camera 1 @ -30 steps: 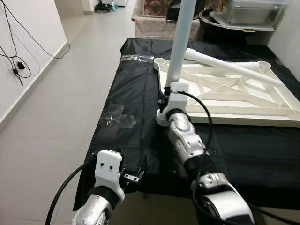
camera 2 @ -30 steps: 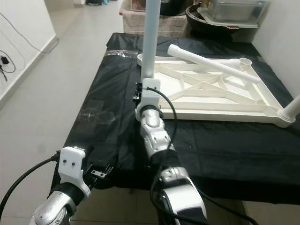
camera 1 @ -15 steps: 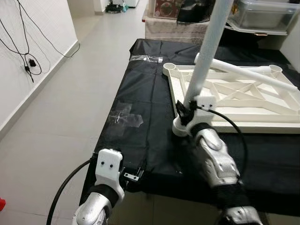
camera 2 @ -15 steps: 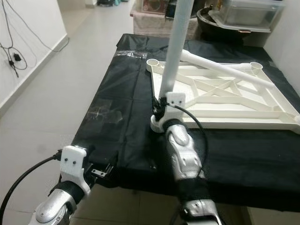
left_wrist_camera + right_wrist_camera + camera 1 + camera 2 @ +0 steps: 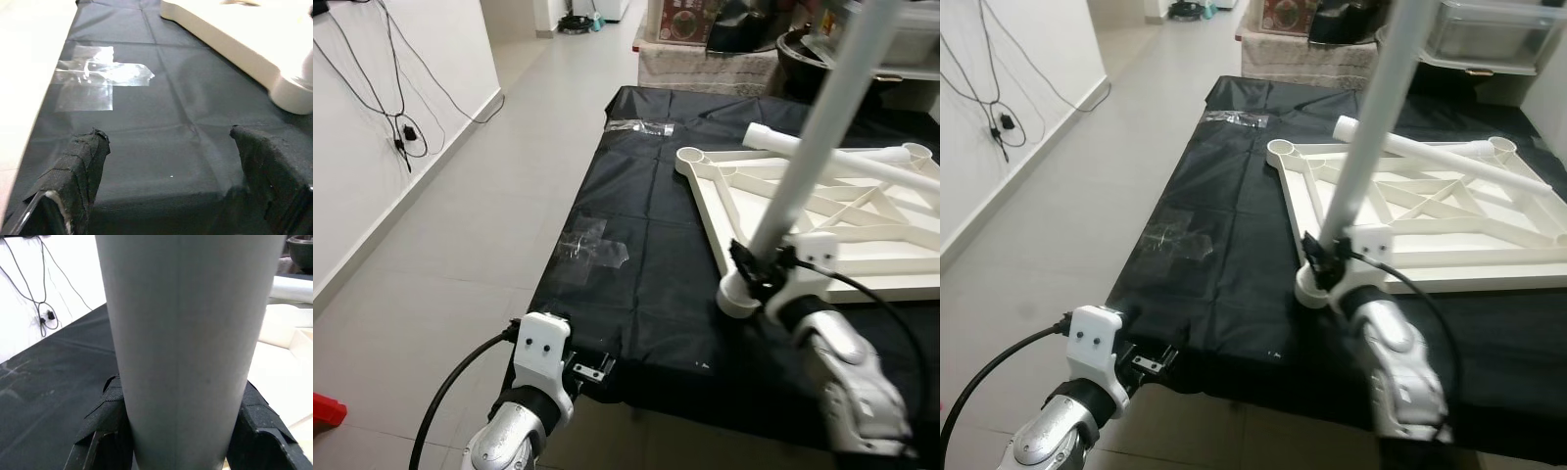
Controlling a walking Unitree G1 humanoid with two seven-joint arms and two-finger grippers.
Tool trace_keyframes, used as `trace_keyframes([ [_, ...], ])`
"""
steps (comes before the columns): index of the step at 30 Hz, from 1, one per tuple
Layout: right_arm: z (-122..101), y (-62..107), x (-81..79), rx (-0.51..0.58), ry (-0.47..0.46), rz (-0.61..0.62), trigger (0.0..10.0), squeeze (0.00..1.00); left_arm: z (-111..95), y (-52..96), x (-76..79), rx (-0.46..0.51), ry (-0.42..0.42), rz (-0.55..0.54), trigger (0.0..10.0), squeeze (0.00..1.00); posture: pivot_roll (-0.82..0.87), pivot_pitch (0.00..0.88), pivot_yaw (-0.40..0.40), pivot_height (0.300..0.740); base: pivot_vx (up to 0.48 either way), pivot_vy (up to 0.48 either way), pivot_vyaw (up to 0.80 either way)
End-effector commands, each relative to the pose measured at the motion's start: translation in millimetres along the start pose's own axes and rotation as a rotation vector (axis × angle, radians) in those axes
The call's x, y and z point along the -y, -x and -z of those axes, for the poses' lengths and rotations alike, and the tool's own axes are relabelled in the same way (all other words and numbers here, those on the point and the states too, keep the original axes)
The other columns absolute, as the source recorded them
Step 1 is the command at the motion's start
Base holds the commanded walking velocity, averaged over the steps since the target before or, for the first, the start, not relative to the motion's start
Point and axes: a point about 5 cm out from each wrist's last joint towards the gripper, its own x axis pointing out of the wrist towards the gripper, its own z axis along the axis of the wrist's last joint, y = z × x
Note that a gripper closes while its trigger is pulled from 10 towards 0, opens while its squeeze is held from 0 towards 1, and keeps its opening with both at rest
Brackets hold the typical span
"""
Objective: Building children table
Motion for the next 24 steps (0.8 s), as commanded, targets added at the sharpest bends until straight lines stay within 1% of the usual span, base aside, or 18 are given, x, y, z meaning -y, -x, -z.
trace_keyframes([
  [1, 7, 10.8, 21.6, -0.043, -0.015, 0.104, 0.0, 0.00, 5, 0.4, -0.5, -0.022, 0.004, 0.007, 10.0, 0.00, 0.15, 0.110, -0.006, 0.740, 0.000, 0.000, 0.00],
  [4, 7, 11.4, 19.8, -0.047, -0.019, 0.101, 0.2, 0.00, 5, 0.2, -0.3, -0.022, 0.002, 0.010, 10.0, 0.00, 0.15, 0.108, -0.008, 0.740, 0.000, 0.000, 0.00],
  [5, 8, 10.3, 15.4, -0.050, -0.032, 0.091, 10.0, 0.00, 5, 0.3, -0.3, -0.024, 0.001, 0.011, 10.0, 0.00, 0.16, 0.106, -0.006, 0.740, 0.000, 0.000, 0.00],
  [6, 8, 10.3, 15.4, -0.050, -0.032, 0.091, 10.0, 0.00, 5, 0.3, -0.3, -0.024, 0.001, 0.011, 10.0, 0.00, 0.16, 0.106, -0.006, 0.740, 0.000, 0.000, 0.00],
  [7, 9, 8.8, 11.1, -0.051, -0.040, 0.083, 10.0, 0.00, 5, 0.5, -0.4, -0.025, -0.001, 0.012, 10.0, 0.00, 0.16, 0.106, -0.007, 0.740, 0.000, 0.000, 0.00],
  [8, 9, 8.8, 11.1, -0.051, -0.040, 0.083, 10.0, 0.00, 5, 0.5, -0.4, -0.025, -0.001, 0.012, 10.0, 0.00, 0.16, 0.106, -0.007, 0.740, 0.000, 0.000, 0.00],
  [9, 9, 7.8, 7.6, -0.052, -0.043, 0.075, 10.0, 0.00, 5, 0.9, -0.4, -0.025, -0.002, 0.012, 10.0, 0.00, 0.16, 0.106, -0.008, 0.740, 0.000, 0.000, 0.00],
  [10, 9, 6.3, 3.4, -0.049, -0.049, 0.065, 10.0, 0.11, 5, 1.1, -0.4, -0.026, -0.002, 0.011, 10.0, 0.00, 0.16, 0.104, -0.007, 0.740, 0.000, 0.000, 0.00],
  [11, 9, 6.3, 3.4, -0.049, -0.049, 0.065, 10.0, 0.11, 5, 1.1, -0.4, -0.026, -0.002, 0.011, 10.0, 0.00, 0.16, 0.104, -0.007, 0.740, 0.000, 0.000, 0.00],
  [12, 9, 5.0, -0.1, -0.044, -0.053, 0.054, 10.0, 1.00, 5, 1.2, -0.3, -0.026, -0.003, 0.012, 10.0, 0.00, 0.16, 0.104, -0.010, 0.740, 0.000, 0.000, 0.00],
  [13, 9, 4.2, -2.4, -0.036, -0.048, 0.050, 10.0, 1.00, 5, 1.3, -0.2, -0.026, -0.004, 0.012, 10.0, 0.00, 0.16, 0.103, -0.010, 0.740, 0.000, 0.000, 0.00],
  [17, 9, 4.2, -3.1, -0.040, -0.040, 0.057, 10.0, 1.00, 5, 1.4, -0.4, -0.026, -0.004, 0.012, 10.0, 0.00, 0.16, 0.104, -0.010, 0.740, 0.000, 0.000, 0.00],
  [18, 11, 7.2, -2.3, -0.045, -0.022, 0.066, 10.0, 0.00, 5, 1.3, -0.6, -0.026, -0.004, 0.013, 10.0, 0.00, 0.16, 0.105, -0.011, 0.740, 0.000, 0.000, 0.00],
  [20, 11, 7.2, -2.3, -0.045, -0.022, 0.066, 10.0, 0.00, 5, 1.3, -0.6, -0.026, -0.004, 0.013, 10.0, 0.00, 0.16, 0.105, -0.011, 0.740, 0.000, 0.000, 0.00],
  [22, 16, 14.3, -3.6, -0.064, -0.015, 0.057, 10.0, 0.00, 4, 1.0, -1.0, -0.026, -0.004, 0.014, 10.0, 0.00, 0.16, 0.108, -0.008, 0.740, 0.000, 0.000, 0.00],
  [24, 17, 16.0, -4.1, -0.069, -0.015, 0.054, 10.0, 0.00, 4, 1.0, -1.1, -0.026, -0.004, 0.014, 10.0, 0.00, 0.16, 0.108, -0.008, 0.740, 0.000, 0.000, 0.00],
])
